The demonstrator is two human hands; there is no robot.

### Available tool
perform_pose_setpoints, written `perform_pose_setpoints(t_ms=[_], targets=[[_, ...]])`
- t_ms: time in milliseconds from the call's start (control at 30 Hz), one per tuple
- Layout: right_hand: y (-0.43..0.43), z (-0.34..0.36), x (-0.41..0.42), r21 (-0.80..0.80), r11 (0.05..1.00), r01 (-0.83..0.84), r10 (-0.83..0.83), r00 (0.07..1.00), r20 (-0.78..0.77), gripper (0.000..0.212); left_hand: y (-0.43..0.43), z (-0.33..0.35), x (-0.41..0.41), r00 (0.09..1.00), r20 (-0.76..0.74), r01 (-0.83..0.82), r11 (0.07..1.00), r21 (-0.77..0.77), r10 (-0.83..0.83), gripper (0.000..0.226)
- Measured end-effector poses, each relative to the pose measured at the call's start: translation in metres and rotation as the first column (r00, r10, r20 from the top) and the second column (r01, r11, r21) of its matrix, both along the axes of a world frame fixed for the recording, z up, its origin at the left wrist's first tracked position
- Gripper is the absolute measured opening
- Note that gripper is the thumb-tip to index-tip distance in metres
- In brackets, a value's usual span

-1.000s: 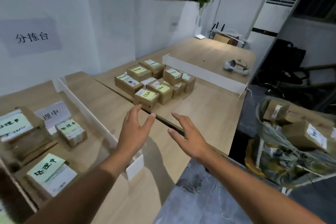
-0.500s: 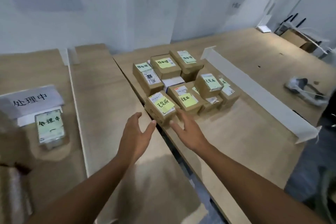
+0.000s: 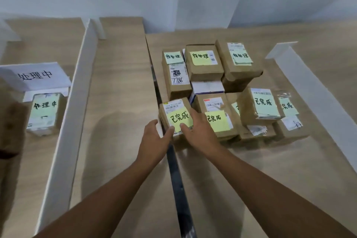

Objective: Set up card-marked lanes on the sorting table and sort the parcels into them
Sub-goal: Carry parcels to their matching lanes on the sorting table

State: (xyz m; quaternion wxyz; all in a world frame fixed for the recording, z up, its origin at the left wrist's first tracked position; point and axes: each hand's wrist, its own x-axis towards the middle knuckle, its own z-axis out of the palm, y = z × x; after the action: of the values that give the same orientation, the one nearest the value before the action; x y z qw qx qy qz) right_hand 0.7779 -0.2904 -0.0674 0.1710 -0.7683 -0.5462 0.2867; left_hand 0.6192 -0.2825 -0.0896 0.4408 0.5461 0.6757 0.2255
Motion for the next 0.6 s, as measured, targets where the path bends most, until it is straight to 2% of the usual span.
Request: perform_pose_setpoints(t_ms=[100, 233, 433, 600], targets=[[0.012, -0.014, 0.002, -0.059, 0.998, -0.017, 0.02, 0.999, 0.045, 0.065, 0.009, -0.008, 0.014, 0.996, 0.086, 0.031, 0.999, -0.014, -0.029, 0.058], [0.017, -0.035, 0.001, -0.07, 0.998, -0.002, 0.001, 1.0, -0.014, 0.063, 0.017, -0.027, 0.022, 0.984, 0.176, 0.008, 0.999, -0.046, 0.0, 0.053], [0.016, -0.04, 0.003, -0.074, 0.993, 0.087, -0.1, 0.976, -0.195, 0.076, 0.022, -0.039, 0.02, 0.975, 0.223, 0.012, 0.999, -0.053, 0.0, 0.054], [0.001, -0.026, -0.007, -0.039, 0.994, 0.1, -0.107, 0.968, -0.227, 0.078, 0.015, -0.026, 0.008, 0.979, 0.202, 0.049, 0.998, -0.045, -0.039, 0.054]])
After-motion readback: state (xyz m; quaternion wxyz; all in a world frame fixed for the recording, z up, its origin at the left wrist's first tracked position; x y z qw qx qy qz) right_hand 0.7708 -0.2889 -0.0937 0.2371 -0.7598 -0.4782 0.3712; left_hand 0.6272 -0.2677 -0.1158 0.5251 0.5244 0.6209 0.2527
